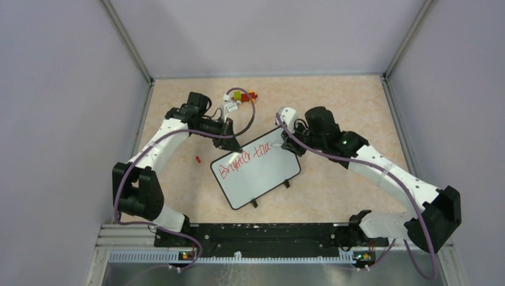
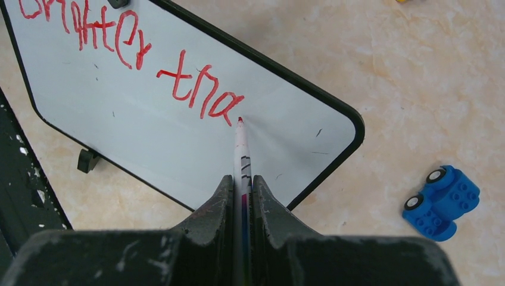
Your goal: Write a sentence on the whiteboard
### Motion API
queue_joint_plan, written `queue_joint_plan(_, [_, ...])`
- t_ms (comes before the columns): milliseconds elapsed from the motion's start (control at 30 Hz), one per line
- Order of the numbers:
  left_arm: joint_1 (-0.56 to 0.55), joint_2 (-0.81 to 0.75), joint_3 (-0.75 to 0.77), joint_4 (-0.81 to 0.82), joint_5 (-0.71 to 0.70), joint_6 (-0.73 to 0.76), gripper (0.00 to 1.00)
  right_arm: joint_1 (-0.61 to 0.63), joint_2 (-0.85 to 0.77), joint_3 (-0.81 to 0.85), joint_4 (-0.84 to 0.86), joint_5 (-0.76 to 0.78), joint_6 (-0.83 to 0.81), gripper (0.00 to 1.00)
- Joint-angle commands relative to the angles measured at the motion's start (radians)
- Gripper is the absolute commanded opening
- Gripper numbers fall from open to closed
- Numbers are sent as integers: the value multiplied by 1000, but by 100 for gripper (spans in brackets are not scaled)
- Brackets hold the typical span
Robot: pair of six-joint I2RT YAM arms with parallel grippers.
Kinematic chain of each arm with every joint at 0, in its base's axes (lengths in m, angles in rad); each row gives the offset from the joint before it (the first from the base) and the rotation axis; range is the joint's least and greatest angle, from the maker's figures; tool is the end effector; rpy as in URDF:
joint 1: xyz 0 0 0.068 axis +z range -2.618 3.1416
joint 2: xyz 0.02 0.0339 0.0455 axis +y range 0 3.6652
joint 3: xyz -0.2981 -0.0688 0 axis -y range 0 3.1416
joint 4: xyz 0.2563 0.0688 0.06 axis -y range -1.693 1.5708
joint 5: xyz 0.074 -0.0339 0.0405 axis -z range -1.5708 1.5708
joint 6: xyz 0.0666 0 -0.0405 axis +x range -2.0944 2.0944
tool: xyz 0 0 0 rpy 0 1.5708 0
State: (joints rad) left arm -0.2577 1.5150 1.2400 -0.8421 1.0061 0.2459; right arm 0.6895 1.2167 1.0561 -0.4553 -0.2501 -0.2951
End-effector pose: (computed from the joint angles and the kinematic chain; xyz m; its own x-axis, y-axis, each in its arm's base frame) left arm 0.2897 -0.1345 0.3007 -0.7227 0.3252 -0.6099 0.6911 0.3546 -0.6298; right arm 0.2150 0.1987 0.3313 -0.2019 -0.5317 -0.8226 -0.8685 0.4854 -0.1006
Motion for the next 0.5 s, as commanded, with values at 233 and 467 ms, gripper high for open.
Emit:
queue_joint_plan(233, [-11, 10, -12, -28, 31, 22, 0, -11, 16, 69, 61, 26, -22, 0])
queue_joint_plan(467, [-11, 9, -14, -28, 27, 24, 0, -12, 24, 35, 73, 20, -21, 0])
